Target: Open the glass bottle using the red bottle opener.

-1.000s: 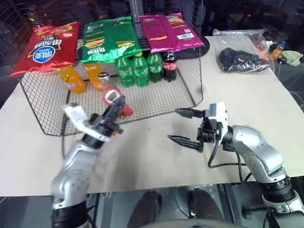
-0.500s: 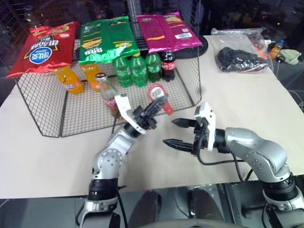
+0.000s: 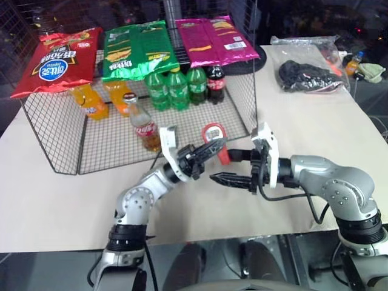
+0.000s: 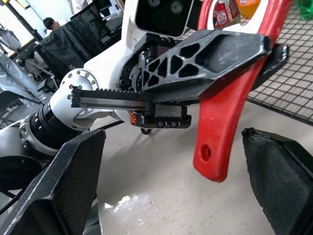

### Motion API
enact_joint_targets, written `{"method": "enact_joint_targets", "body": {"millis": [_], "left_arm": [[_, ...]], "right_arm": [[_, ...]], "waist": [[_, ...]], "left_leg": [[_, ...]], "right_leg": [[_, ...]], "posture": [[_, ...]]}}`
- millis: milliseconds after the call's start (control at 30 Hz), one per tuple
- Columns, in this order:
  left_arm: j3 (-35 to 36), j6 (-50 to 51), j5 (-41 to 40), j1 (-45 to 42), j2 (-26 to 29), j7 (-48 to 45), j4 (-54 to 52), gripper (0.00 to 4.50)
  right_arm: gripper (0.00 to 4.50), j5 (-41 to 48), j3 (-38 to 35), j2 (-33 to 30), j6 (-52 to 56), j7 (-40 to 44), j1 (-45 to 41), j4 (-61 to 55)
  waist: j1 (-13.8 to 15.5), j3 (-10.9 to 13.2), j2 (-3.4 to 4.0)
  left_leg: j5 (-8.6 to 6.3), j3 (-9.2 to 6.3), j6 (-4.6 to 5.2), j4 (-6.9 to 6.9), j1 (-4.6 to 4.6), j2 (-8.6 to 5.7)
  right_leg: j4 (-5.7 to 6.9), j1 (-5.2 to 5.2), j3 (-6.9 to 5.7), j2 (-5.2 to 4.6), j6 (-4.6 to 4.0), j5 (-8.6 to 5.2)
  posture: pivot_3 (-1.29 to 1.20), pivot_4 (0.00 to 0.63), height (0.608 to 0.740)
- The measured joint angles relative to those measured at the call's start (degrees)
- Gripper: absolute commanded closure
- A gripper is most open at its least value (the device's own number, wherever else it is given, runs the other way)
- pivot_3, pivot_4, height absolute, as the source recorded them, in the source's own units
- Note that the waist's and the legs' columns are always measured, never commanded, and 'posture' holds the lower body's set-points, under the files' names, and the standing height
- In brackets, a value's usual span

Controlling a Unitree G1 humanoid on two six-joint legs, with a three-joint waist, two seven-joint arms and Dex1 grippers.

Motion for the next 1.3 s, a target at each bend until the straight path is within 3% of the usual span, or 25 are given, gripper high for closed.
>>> {"method": "enact_joint_targets", "body": {"millis": [33, 200, 267, 567, 667, 733, 800, 933, 1133, 1300], "left_arm": [[0.0, 0.0, 0.1, 0.0, 0.0, -0.1, 0.0, 4.50], [-0.4, -0.1, 1.0, 0.4, -0.4, -1.7, 0.0, 4.50], [-0.5, -0.2, 1.1, 0.5, -0.4, -2.5, 0.0, 4.50], [-0.9, -1.5, 3.1, 0.5, -0.7, -3.4, 0.0, 4.50], [-0.9, -2.0, 3.9, 0.9, -0.6, -3.7, 0.0, 3.46], [-0.9, -2.7, 5.0, 1.2, -0.7, -2.9, 0.1, 2.31], [-0.9, -2.8, 5.5, 1.3, -0.7, -2.8, 0.1, 1.92], [-0.8, -3.0, 5.9, 2.0, -0.5, -1.7, -0.3, 0.09], [1.5, -5.4, 7.7, 6.1, -0.1, 3.2, -4.8, 0.03], [1.2, -12.3, 16.7, 15.5, -0.1, 10.3, -13.8, 0.03]], "right_arm": [[1.18, 0.0, 0.0, -0.1, 0.0, 0.1, 0.0, 0.0], [3.76, -0.5, -0.2, -1.3, 0.0, 0.4, 0.0, 0.9], [4.45, -0.1, -0.4, -1.3, 0.1, 0.9, 0.0, 1.6], [4.45, -1.2, 0.2, -2.0, -0.4, 2.7, -0.4, 2.5], [4.50, -2.2, 0.6, -1.8, -0.5, 2.5, -0.4, 2.5], [4.50, -3.2, 1.3, -1.5, -0.6, 2.1, -0.6, 2.7], [4.50, -3.7, 1.7, -0.6, -0.7, 1.9, -0.7, 2.7], [4.50, -5.8, 1.6, 0.3, -2.6, 0.5, -0.7, 4.3], [4.50, -11.0, -1.7, -0.9, -5.9, -2.8, -0.9, 8.5], [4.50, -14.7, -2.7, -1.8, -9.0, -3.6, -0.8, 11.3]], "waist": [[0.0, 0.0, 0.00], [0.0, 0.0, 0.00], [0.0, 0.0, 0.00], [0.0, 0.0, 0.00], [0.0, 0.0, 0.00], [0.0, 0.0, 0.00], [0.0, 0.0, 0.00], [0.0, 0.0, 0.01], [0.0, 0.0, 0.01], [0.1, 0.0, 0.01]], "left_leg": [[0.00, 0.00, 0.00, 0.00, 0.00, 0.00], [0.00, 0.00, 0.00, 0.00, 0.00, 0.00], [0.00, 0.00, 0.00, 0.00, -0.01, 0.00], [0.00, 0.00, 0.00, -0.01, -0.01, 0.01], [0.00, 0.00, 0.00, -0.01, 0.00, 0.01], [0.00, 0.00, 0.00, -0.01, 0.00, 0.01], [0.00, 0.00, 0.00, -0.02, 0.00, 0.01], [0.00, 0.01, 0.00, -0.02, 0.01, 0.01], [0.00, 0.03, 0.00, -0.05, 0.00, 0.03], [0.00, 0.11, 0.00, -0.11, -0.02, 0.04]], "right_leg": [[0.00, 0.00, 0.00, 0.00, 0.00, 0.00], [0.00, 0.00, 0.01, 0.00, 0.00, 0.00], [0.00, 0.00, 0.00, 0.00, 0.00, 0.00], [-0.01, 0.00, 0.00, -0.01, 0.00, 0.00], [0.00, 0.00, 0.01, -0.01, 0.00, 0.00], [0.00, 0.00, 0.01, -0.01, 0.00, 0.00], [0.00, -0.01, 0.01, 0.00, 0.00, 0.00], [0.00, 0.00, 0.02, -0.02, 0.00, 0.00], [-0.01, -0.04, 0.05, -0.03, 0.00, 0.00], [-0.04, -0.07, 0.14, -0.07, 0.00, 0.00]], "posture": [[0.00, 0.150, 0.740], [0.00, 0.150, 0.740], [0.00, 0.150, 0.740], [0.00, 0.150, 0.740], [0.00, 0.150, 0.740], [0.00, 0.150, 0.740], [0.00, 0.150, 0.740], [0.00, 0.150, 0.740], [0.00, 0.150, 0.740], [0.00, 0.150, 0.740]]}}
